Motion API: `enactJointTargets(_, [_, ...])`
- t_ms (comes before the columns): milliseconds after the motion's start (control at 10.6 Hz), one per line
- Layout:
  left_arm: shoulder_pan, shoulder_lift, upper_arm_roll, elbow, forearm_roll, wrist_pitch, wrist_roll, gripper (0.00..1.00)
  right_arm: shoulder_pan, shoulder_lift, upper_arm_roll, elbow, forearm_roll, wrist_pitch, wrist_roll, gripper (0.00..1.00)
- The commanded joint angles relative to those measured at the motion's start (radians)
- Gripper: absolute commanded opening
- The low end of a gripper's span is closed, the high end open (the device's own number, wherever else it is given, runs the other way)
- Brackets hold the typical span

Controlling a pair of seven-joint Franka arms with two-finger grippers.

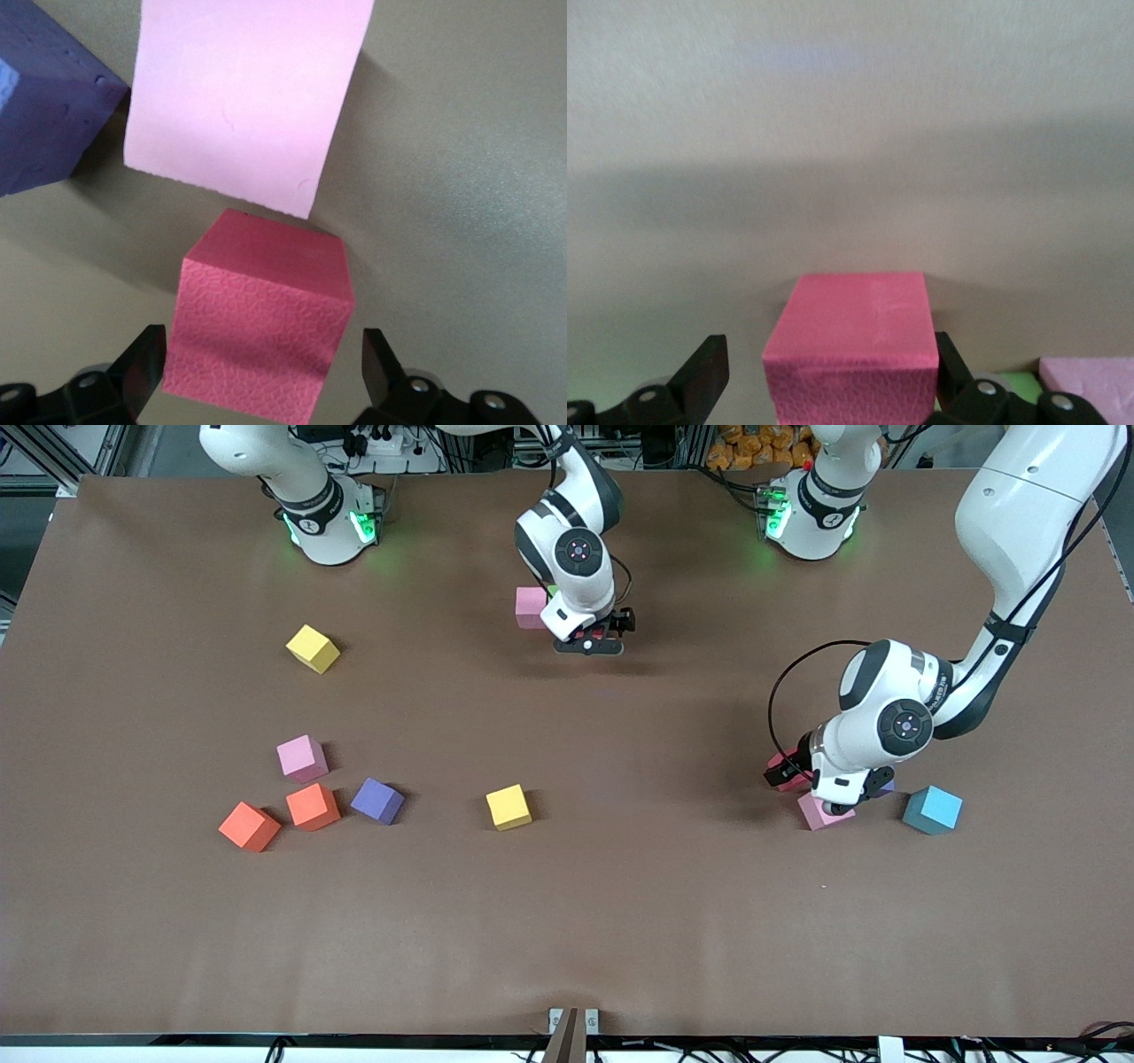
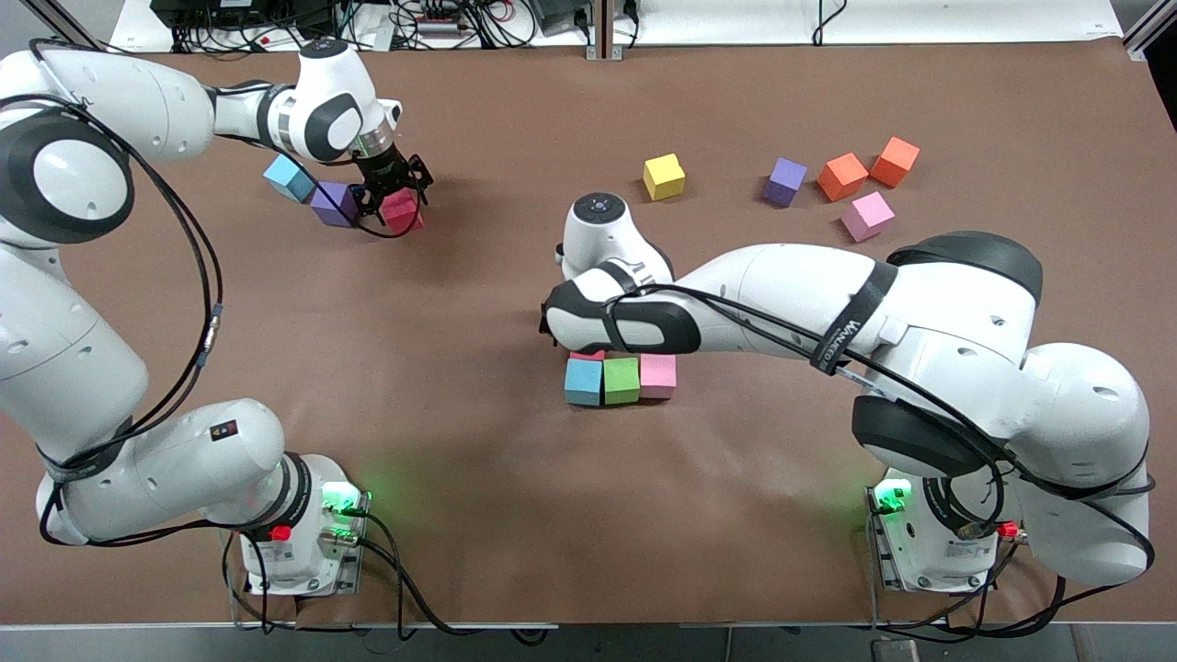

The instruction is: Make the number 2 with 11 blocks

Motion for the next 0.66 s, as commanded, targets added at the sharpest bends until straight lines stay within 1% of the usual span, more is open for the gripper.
enactJointTargets(0, [0.007, 0.011, -0.002, 0.020, 0.026, 0.000, 0.043, 0.96, -0.013, -0.021, -0.027, 0.001, 0.001, -0.020, -0.053, 1.00])
enactJointTargets(188, [0.010, 0.011, 0.000, 0.020, 0.028, 0.000, 0.063, 0.91, -0.013, -0.023, -0.072, 0.001, 0.001, -0.026, -0.120, 1.00])
enactJointTargets(282, [0.010, 0.011, 0.000, 0.021, 0.028, -0.001, 0.063, 0.90, -0.013, -0.023, -0.108, 0.001, 0.001, -0.026, -0.163, 1.00])
enactJointTargets(376, [0.007, 0.011, 0.000, 0.023, 0.029, -0.003, 0.063, 0.85, -0.015, -0.021, -0.151, 0.004, 0.001, -0.027, -0.210, 1.00])
enactJointTargets(470, [0.004, 0.011, 0.000, 0.029, 0.046, -0.009, 0.063, 0.84, -0.019, -0.020, -0.189, 0.010, 0.001, -0.032, -0.278, 1.00])
enactJointTargets(564, [0.007, 0.011, 0.000, 0.035, 0.057, -0.027, 0.073, 0.82, -0.036, -0.017, -0.216, 0.015, 0.001, -0.040, -0.363, 1.00])
